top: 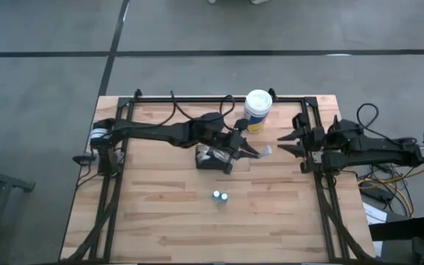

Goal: Pick & Place toothbrushing station
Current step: Put the blue toothbrush into the black wire organizer

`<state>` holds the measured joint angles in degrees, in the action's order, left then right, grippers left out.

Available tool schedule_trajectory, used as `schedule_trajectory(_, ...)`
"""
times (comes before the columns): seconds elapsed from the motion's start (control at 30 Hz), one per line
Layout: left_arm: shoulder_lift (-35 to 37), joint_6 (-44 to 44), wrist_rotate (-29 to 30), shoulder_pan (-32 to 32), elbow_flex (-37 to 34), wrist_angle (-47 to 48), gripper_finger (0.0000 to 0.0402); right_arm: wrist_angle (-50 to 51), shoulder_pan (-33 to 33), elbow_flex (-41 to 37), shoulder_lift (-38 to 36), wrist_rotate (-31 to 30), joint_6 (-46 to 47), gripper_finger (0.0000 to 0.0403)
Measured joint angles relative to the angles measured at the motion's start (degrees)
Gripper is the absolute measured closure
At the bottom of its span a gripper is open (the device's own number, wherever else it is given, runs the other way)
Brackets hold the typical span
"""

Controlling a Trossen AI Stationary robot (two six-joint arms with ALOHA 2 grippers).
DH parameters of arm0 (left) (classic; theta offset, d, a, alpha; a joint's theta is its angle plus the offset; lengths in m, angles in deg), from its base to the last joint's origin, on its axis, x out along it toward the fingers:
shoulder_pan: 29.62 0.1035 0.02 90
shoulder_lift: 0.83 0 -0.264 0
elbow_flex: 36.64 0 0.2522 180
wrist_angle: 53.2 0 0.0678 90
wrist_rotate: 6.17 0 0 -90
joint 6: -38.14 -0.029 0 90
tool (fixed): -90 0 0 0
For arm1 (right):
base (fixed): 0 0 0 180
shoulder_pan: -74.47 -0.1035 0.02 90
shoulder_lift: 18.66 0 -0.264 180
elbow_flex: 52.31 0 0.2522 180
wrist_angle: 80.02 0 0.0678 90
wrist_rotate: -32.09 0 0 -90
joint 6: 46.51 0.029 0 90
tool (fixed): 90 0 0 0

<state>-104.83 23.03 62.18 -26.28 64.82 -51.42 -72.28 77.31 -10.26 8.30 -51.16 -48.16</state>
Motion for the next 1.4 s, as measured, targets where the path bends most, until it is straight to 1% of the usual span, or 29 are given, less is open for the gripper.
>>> schedule_trajectory(0.2,0.0,-0.3,-0.1,0.9,0.7,-0.6,0.0390,0.5,-1.4,5.5,9.1,1.9,-2.6,0.0225)
schedule_trajectory(0.3,-0.1,-0.3,0.0,1.4,0.4,-0.2,0.0390,0.9,-2.4,7.4,13.7,2.9,-4.0,0.0191)
schedule_trajectory(0.47,0.0,-0.3,0.0,2.2,0.3,-0.4,0.0390,0.2,-3.1,11.0,19.9,3.9,-4.6,0.0153)
schedule_trajectory(0.6,-0.1,-0.2,0.0,2.3,0.3,-0.3,0.0390,-0.1,-3.2,13.3,23.1,4.1,-4.8,0.0144)
schedule_trajectory(0.67,-0.1,-0.2,0.0,2.3,0.3,-0.5,0.0390,0.0,-3.2,13.8,23.9,4.1,-4.9,0.0153)
schedule_trajectory(0.77,-0.1,-0.3,0.0,2.3,0.3,-0.4,0.0390,-0.1,-3.2,14.1,24.3,4.0,-5.0,0.0187)
schedule_trajectory(0.87,-0.1,-0.2,0.0,2.3,0.3,-0.3,0.0390,0.0,-3.2,13.7,23.9,3.8,-5.7,0.0242)
schedule_trajectory(1.07,-0.1,-0.1,0.0,2.3,0.3,-0.4,0.0390,-0.2,-3.1,13.6,21.8,3.6,-6.2,0.0372)
schedule_trajectory(1.1,-0.1,0.1,0.0,2.2,0.3,-0.4,0.0390,-0.2,-3.1,13.6,21.7,3.6,-6.7,0.0381)
schedule_trajectory(1.2,-0.1,0.3,0.0,2.2,0.3,-0.4,0.0383,-0.3,-3.0,13.6,21.8,3.5,-6.8,0.0386)
schedule_trajectory(1.3,-0.1,0.9,-0.2,2.2,0.3,-0.2,0.0367,-0.1,-3.0,13.6,22.0,3.6,-6.9,0.0389)
schedule_trajectory(1.4,0.8,0.9,-1.8,2.3,0.3,1.9,0.0344,1.0,-3.1,13.5,21.7,3.7,-6.9,0.0390)
